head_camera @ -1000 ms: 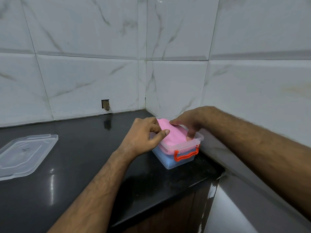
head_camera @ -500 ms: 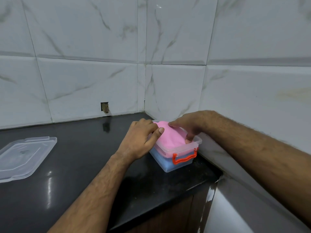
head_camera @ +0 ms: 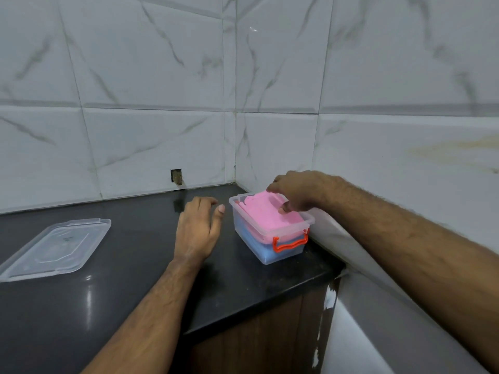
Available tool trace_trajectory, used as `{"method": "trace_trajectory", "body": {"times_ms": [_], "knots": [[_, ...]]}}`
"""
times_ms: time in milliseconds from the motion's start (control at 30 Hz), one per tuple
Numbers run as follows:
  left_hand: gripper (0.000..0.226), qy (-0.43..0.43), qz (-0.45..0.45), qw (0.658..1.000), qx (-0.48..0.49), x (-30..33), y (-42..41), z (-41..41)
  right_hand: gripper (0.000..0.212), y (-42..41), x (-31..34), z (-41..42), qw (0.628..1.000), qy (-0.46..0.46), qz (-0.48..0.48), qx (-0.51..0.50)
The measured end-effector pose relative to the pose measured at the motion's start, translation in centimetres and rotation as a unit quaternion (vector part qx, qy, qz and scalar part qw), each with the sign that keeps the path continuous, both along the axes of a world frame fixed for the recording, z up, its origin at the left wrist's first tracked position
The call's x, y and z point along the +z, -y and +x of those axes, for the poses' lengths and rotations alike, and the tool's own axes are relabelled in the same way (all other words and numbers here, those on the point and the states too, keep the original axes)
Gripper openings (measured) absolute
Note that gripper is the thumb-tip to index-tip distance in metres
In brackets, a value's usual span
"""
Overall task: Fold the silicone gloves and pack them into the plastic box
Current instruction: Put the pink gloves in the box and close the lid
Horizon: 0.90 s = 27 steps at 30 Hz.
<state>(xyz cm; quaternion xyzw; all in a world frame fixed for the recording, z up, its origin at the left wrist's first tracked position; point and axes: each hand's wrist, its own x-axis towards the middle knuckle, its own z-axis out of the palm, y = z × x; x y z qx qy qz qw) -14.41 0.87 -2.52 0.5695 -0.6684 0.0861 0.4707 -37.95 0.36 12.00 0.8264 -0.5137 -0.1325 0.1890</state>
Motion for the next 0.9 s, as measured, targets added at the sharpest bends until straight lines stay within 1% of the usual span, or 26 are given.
{"method": "trace_trajectory", "body": {"times_ms": [100, 233, 333, 467, 633, 700, 767, 833, 900], "knots": [[0.039, 0.009, 0.047, 0.998, 0.039, -0.7, -1.7, 1.1, 0.056, -1.3, -0.1, 1.7, 0.998, 0.034, -0.027, 0.038], [0.046, 0.003, 0.103, 0.989, 0.103, -1.0, -4.2, 3.3, 0.046, -3.0, -1.3, 4.8, 0.991, 0.062, -0.058, 0.104], [0.047, 0.009, 0.12, 0.982, 0.145, -1.3, -6.2, 5.5, 0.048, -4.3, -2.6, 7.5, 0.983, 0.059, -0.09, 0.151], [0.05, 0.047, 0.143, 0.967, 0.207, -1.6, -8.5, 8.5, 0.05, -5.3, -4.8, 11.1, 0.973, 0.057, -0.104, 0.199], [0.054, 0.086, 0.174, 0.945, 0.264, -2.0, -10.2, 11.1, 0.051, -6.1, -8.9, 14.6, 0.97, 0.06, -0.067, 0.225], [0.055, 0.091, 0.183, 0.939, 0.277, -2.2, -10.4, 11.6, 0.05, -6.1, -10.4, 15.6, 0.973, 0.055, -0.043, 0.22], [0.057, 0.093, 0.193, 0.932, 0.291, -2.3, -10.2, 11.7, 0.045, -6.0, -11.8, 16.3, 0.977, 0.055, -0.009, 0.206], [0.058, 0.091, 0.209, 0.921, 0.316, -2.3, -9.8, 11.8, 0.045, -5.8, -13.1, 16.8, 0.978, 0.088, 0.033, 0.186], [0.058, 0.079, 0.225, 0.905, 0.351, -2.3, -9.4, 12.1, 0.048, -5.7, -14.1, 16.9, 0.969, 0.165, 0.071, 0.169]]}}
